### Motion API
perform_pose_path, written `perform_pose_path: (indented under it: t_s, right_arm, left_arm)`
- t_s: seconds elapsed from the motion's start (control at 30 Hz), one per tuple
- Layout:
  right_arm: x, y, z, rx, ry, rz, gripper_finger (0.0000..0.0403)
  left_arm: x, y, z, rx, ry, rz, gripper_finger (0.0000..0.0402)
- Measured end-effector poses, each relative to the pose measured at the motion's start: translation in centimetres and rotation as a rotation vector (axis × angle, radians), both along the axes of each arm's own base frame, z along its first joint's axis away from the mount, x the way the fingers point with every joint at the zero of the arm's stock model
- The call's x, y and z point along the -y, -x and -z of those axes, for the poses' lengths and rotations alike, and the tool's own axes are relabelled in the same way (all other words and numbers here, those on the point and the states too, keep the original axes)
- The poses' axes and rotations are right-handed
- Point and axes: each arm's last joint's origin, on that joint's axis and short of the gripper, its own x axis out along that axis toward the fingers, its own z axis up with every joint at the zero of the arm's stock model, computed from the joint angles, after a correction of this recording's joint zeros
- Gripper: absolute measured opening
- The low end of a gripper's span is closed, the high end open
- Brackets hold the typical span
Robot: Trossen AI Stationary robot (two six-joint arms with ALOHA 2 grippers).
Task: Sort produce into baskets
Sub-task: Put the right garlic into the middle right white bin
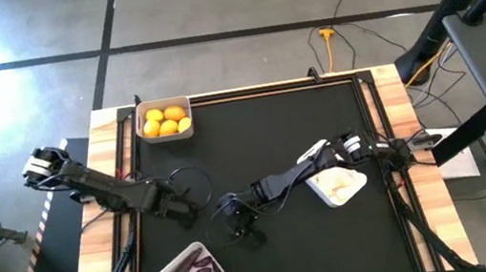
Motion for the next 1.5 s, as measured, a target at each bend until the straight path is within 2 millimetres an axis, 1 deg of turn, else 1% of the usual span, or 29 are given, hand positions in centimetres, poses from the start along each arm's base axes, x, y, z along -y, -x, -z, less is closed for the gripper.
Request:
perform_pose_path:
  t_s: [0.1, 0.17, 0.27, 0.4, 0.5, 0.6, 0.7, 0.8, 0.87, 0.93, 1.03, 1.1, 1.17, 1.27, 1.4, 1.5]
  right_arm:
    - [0.4, 0.2, 0.4, -0.012, -0.006, 0.016, 0.0054]
    - [0.6, 0.3, 0.4, -0.014, -0.003, 0.019, 0.0054]
    - [0.6, 0.3, 0.5, -0.015, 0.001, 0.019, 0.0054]
    - [0.7, 0.3, 0.6, -0.014, 0.013, 0.014, 0.0054]
    - [0.7, 0.3, 0.6, -0.015, 0.014, 0.014, 0.0054]
    - [0.7, 0.4, 0.5, -0.017, 0.017, 0.016, 0.0054]
    - [0.8, 0.5, 0.2, -0.021, 0.024, 0.018, 0.0054]
    - [0.9, 0.9, -0.5, -0.044, 0.045, 0.018, 0.0054]
    - [1.1, 1.4, -1.2, -0.071, 0.083, 0.033, 0.0054]
    - [1.2, 2.1, -2.0, -0.112, 0.183, 0.087, 0.0054]
    - [1.0, 3.7, -3.3, -0.15, 0.383, 0.229, 0.0054]
    - [0.4, 4.9, -4.0, -0.163, 0.482, 0.325, 0.0054]
    - [-0.2, 6.5, -4.6, -0.206, 0.52, 0.387, 0.0054]
    - [-1.3, 8.7, -4.2, -0.259, 0.498, 0.434, 0.0054]
    - [-2.5, 11.3, -4.2, -0.255, 0.435, 0.496, 0.0054]
    - [-3.1, 12.3, -3.9, -0.217, 0.361, 0.549, 0.0054]
  left_arm:
    - [-0.4, -0.1, 0.2, -0.02, 0.022, -0.01, 0.0208]
    - [-0.5, -0.1, 0.4, -0.033, 0.033, -0.016, 0.022]
    - [-0.4, -0.3, 0.8, -0.048, 0.046, -0.016, 0.0224]
    - [-0.2, -0.7, 1.6, -0.084, 0.043, 0.003, 0.0215]
    - [-0.2, -0.8, 2.4, -0.13, 0.029, 0.011, 0.0198]
    - [0.0, -1.2, 3.2, -0.17, 0.016, 0.035, 0.0171]
    - [0.1, -1.7, 3.4, -0.198, 0.009, 0.092, 0.0129]
    - [0.4, -2.6, 2.9, -0.183, -0.022, 0.158, 0.0081]
    - [0.6, -4.0, 2.1, -0.094, -0.057, 0.199, 0.0053]
    - [0.9, -5.1, 1.3, -0.002, -0.096, 0.249, 0.0037]
    - [1.5, -6.9, 0.8, 0.175, -0.104, 0.345, 0.0034]
    - [1.8, -7.9, 0.9, 0.308, -0.107, 0.415, 0.0038]
    - [2.0, -8.7, 1.4, 0.449, -0.121, 0.478, 0.004]
    - [2.3, -9.4, 2.6, 0.639, -0.146, 0.544, 0.004]
    - [2.4, -9.9, 5.1, 0.739, -0.17, 0.609, 0.004]
    - [2.6, -10.4, 7.0, 0.757, -0.174, 0.662, 0.0042]
